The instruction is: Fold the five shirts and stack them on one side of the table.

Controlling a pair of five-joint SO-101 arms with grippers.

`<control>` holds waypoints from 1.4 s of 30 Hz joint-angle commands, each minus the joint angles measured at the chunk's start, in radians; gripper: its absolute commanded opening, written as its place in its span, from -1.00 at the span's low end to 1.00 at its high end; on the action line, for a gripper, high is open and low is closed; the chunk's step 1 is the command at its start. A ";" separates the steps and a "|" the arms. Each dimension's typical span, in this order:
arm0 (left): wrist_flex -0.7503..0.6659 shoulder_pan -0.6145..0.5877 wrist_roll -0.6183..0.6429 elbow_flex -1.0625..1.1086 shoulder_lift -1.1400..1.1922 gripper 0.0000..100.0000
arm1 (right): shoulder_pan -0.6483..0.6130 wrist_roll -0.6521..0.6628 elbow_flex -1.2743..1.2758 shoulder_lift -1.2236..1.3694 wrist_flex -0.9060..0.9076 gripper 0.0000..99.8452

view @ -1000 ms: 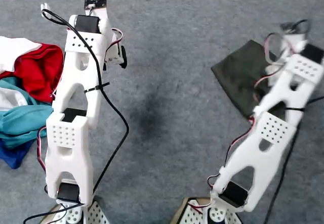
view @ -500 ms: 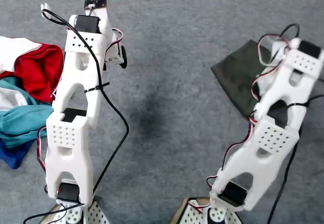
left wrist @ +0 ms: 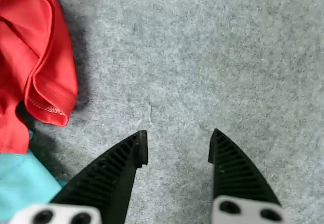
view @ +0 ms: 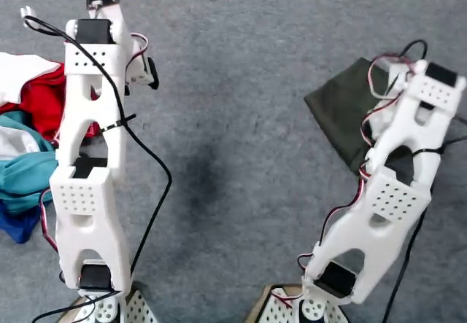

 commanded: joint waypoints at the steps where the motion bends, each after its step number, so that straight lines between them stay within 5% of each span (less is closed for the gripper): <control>1: 0.009 -0.006 0.002 -0.006 -0.068 -0.58 | 0.019 -0.006 -0.199 -0.116 0.017 -0.99; 15: 0.009 -0.006 0.002 -0.003 -0.073 -0.58 | 0.196 -0.006 -0.257 0.371 -0.342 -0.99; 26: 0.009 0.015 0.008 -0.003 -0.074 -0.58 | 0.188 0.021 -0.931 0.366 0.015 -0.99; 33: 0.009 0.011 0.008 -0.003 -0.074 -0.58 | 0.168 0.015 -0.840 0.312 -0.060 -0.99; 42: 0.009 0.006 0.003 -0.003 -0.074 -0.58 | 0.180 0.035 -0.682 0.602 -0.305 -0.99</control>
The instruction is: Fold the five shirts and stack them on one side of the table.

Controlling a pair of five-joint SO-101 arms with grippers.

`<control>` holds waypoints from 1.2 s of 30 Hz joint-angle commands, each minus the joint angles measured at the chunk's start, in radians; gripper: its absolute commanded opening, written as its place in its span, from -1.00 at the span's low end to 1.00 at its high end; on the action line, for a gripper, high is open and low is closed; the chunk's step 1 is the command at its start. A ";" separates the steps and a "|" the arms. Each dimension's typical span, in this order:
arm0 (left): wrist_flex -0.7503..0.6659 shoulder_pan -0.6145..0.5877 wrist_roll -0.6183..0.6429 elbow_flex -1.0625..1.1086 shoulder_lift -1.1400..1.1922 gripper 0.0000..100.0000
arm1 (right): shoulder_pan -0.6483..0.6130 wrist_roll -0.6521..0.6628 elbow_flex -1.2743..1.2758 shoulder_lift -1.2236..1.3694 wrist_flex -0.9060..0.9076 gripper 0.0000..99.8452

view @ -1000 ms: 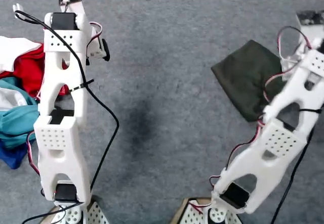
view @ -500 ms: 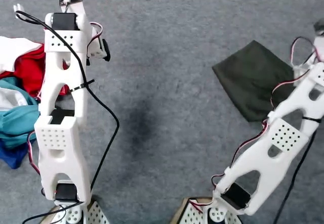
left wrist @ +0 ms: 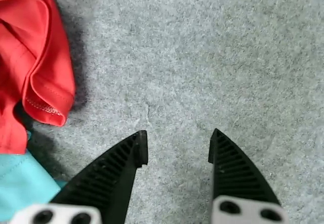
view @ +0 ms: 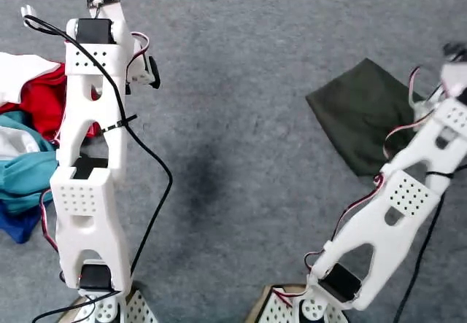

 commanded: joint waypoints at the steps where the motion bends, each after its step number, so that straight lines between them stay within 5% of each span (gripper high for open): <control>1: 0.009 0.000 0.003 -0.003 -0.071 -0.58 | 0.007 0.023 -0.062 0.025 -0.008 -0.99; 6: 0.009 0.000 0.003 -0.003 -0.071 -0.58 | -0.002 0.026 -0.288 0.018 0.133 -0.99; 17: 0.009 0.000 0.003 -0.003 -0.071 -0.58 | -0.068 0.026 -0.269 -0.205 0.279 -0.99; 28: 0.009 -0.018 0.003 -0.011 -0.073 -0.58 | -0.035 0.057 -0.265 0.102 0.175 -0.99; 36: 0.011 -0.038 -0.015 -0.031 -0.087 -0.58 | -0.084 0.077 -0.277 -0.142 0.327 -0.99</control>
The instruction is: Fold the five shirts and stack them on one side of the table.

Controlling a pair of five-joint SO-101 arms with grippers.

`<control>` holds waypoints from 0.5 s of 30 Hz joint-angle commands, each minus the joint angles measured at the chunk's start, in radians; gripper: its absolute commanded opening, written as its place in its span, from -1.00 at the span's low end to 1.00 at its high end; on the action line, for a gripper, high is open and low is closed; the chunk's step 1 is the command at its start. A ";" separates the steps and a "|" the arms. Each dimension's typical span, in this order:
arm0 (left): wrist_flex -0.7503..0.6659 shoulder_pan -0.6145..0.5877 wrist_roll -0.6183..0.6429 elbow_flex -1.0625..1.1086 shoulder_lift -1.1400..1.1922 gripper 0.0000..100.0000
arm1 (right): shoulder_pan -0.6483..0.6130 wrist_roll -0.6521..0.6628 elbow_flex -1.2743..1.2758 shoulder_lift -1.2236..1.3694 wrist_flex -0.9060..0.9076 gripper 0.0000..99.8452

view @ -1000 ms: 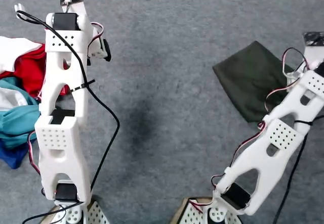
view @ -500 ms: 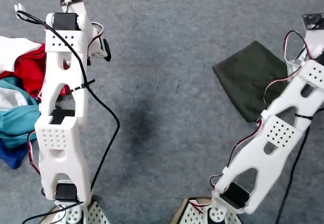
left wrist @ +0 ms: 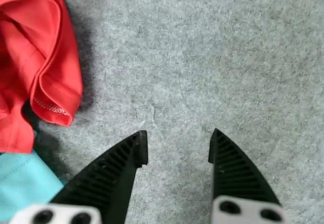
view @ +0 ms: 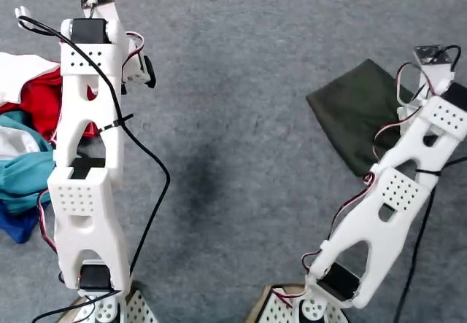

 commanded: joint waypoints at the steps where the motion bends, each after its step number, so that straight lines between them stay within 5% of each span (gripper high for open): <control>1: 0.011 -0.015 -0.034 -0.040 -0.099 -0.58 | -0.041 0.011 -0.039 -0.213 0.038 -0.99; 8: 0.011 -0.064 -0.106 -0.023 -0.213 -0.58 | -0.082 0.005 -0.030 -0.430 0.058 -0.99; 15: 0.011 -0.270 -0.172 0.075 -0.326 -0.58 | -0.105 -0.060 0.053 -0.588 0.058 -0.99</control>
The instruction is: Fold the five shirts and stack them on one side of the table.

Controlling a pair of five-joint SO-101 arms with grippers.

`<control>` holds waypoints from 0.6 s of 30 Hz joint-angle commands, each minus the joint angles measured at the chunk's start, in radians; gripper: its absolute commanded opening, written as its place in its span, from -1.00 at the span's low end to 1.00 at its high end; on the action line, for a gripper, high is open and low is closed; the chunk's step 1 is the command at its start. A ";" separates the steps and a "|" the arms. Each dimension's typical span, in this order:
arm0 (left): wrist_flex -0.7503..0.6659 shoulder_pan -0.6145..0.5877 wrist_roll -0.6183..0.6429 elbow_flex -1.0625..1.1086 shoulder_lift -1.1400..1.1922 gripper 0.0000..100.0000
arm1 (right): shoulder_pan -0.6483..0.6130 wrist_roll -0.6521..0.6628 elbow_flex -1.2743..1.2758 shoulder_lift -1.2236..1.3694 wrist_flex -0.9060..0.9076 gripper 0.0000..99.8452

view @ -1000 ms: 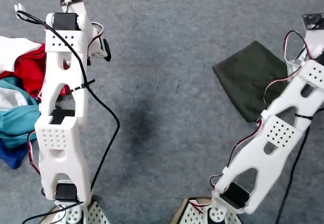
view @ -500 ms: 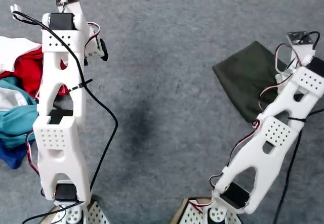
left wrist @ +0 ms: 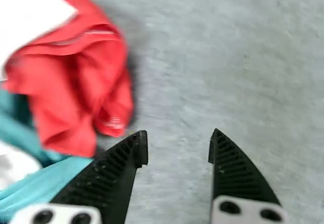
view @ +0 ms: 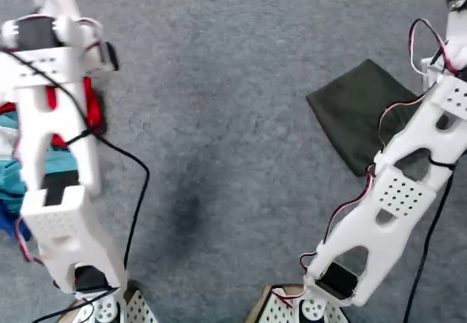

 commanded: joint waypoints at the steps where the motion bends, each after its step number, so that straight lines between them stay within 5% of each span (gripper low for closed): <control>1: 0.011 -0.130 -0.043 0.037 -0.102 -0.58 | -0.048 -0.014 0.082 -0.173 0.020 -0.99; 10: 0.011 -0.491 -0.218 0.153 -0.189 -0.59 | -0.165 -0.006 0.657 -0.479 0.008 -0.99; 18: 0.008 -0.713 -0.356 0.167 -0.105 -0.59 | -0.217 -0.006 0.858 -0.532 0.006 -0.99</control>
